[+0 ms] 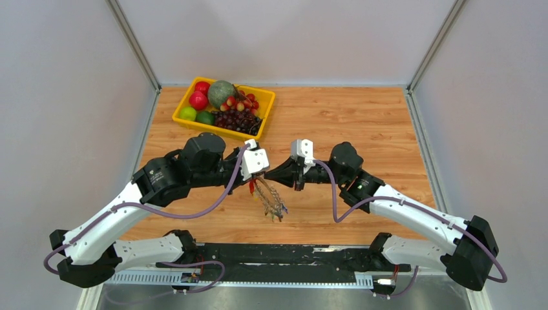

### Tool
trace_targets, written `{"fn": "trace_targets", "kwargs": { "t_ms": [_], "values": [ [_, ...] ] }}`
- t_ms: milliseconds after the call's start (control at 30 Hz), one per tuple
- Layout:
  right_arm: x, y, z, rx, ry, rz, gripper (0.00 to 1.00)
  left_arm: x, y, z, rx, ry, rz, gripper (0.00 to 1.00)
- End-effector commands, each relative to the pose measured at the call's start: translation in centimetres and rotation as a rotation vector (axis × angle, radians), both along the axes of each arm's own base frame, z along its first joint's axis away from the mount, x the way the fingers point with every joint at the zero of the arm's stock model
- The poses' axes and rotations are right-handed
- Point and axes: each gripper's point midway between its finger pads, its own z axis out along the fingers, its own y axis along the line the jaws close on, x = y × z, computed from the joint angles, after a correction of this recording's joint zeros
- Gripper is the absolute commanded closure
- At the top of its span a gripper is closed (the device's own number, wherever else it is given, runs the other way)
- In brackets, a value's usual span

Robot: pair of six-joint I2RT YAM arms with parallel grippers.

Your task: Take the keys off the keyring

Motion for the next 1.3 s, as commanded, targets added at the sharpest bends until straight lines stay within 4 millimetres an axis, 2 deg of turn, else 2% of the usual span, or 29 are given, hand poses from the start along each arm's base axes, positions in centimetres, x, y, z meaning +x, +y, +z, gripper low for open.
{"fn": "trace_targets", "kwargs": {
  "t_ms": [0,133,367,533,667,800,1100,1267],
  "values": [
    [0.7,-0.2,2.9,0.058,0.064,-0.076,1.0,0.5,-0.4,4.0,-0.106,-0.103,-0.009,1.0],
    [0.9,-0.5,4.0,0.115,0.168,-0.115,1.0,0.5,-0.2,3.4,-0.095,-0.098,-0.004,1.0],
    [0.3,-2.0,6.8,0.292,0.253,-0.136,1.0,0.7,-0.2,2.3,-0.086,-0.095,0.008,1.0],
    [0.8,-2.5,7.3,0.338,0.299,-0.18,1.0,0.8,-0.4,1.9,-0.094,-0.092,0.011,1.0],
    [0.5,-2.8,7.6,0.376,0.303,-0.162,1.0,0.6,-0.7,1.4,-0.102,-0.083,-0.002,1.0],
    [0.3,-2.3,7.2,0.347,0.303,-0.146,1.0,0.8,-0.8,1.4,-0.108,-0.084,0.004,1.0],
    [0.0,-2.0,4.4,0.255,0.323,-0.138,1.0,1.8,0.3,4.0,-0.151,-0.177,0.066,1.0],
    [-0.2,-1.9,3.1,0.223,0.334,-0.132,1.0,1.8,0.5,4.6,-0.151,-0.191,0.067,1.0]
  ]
}}
